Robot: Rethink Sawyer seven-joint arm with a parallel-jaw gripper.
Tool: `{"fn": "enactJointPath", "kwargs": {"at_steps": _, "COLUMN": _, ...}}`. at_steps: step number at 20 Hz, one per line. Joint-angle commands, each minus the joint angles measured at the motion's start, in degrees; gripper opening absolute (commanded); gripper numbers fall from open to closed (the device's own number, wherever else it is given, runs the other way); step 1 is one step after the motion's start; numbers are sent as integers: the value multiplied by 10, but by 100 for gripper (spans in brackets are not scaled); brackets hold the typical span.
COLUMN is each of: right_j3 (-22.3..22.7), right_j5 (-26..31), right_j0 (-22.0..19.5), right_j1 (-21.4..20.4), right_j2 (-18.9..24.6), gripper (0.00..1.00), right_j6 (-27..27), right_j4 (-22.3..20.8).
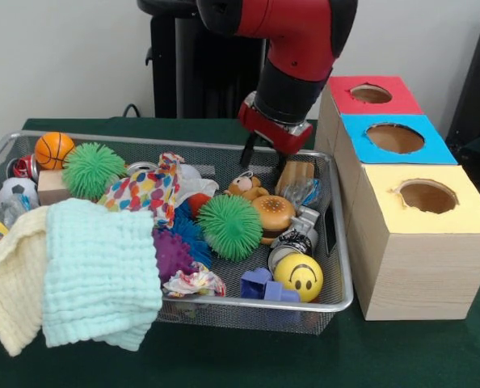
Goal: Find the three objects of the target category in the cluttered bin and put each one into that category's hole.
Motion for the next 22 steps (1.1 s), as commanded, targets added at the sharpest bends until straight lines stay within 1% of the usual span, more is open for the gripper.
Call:
{"fn": "enactJointPath", "kwargs": {"at_steps": 1, "right_j3": -50, "right_j5": -38, "right_j0": -6, "right_j1": 63, "right_j2": -9, "gripper": 100, "right_j6": -17, "right_j4": -48}}
{"fn": "enactJointPath", "kwargs": {"at_steps": 4, "right_j3": -62, "right_j5": -46, "right_j0": -5, "right_j1": 76, "right_j2": -13, "gripper": 100, "right_j6": -11, "right_j4": -54}}
{"fn": "enactJointPath", "kwargs": {"at_steps": 7, "right_j3": -64, "right_j5": -49, "right_j0": -9, "right_j1": 81, "right_j2": -11, "gripper": 100, "right_j6": -11, "right_j4": -53}}
{"fn": "enactJointPath", "kwargs": {"at_steps": 10, "right_j3": -64, "right_j5": -67, "right_j0": -19, "right_j1": 99, "right_j2": 4, "gripper": 100, "right_j6": -15, "right_j4": -49}}
{"fn": "enactJointPath", "kwargs": {"at_steps": 13, "right_j3": -67, "right_j5": -72, "right_j0": -27, "right_j1": 111, "right_j2": 21, "gripper": 100, "right_j6": -22, "right_j4": -40}}
{"fn": "enactJointPath", "kwargs": {"at_steps": 18, "right_j3": -56, "right_j5": -69, "right_j0": -25, "right_j1": 99, "right_j2": 41, "gripper": 100, "right_j6": -29, "right_j4": -31}}
{"fn": "enactJointPath", "kwargs": {"at_steps": 21, "right_j3": -63, "right_j5": -80, "right_j0": -13, "right_j1": 99, "right_j2": 28, "gripper": 100, "right_j6": -19, "right_j4": -41}}
{"fn": "enactJointPath", "kwargs": {"at_steps": 22, "right_j3": -66, "right_j5": -86, "right_j0": -8, "right_j1": 99, "right_j2": 22, "gripper": 0, "right_j6": -14, "right_j4": -45}}
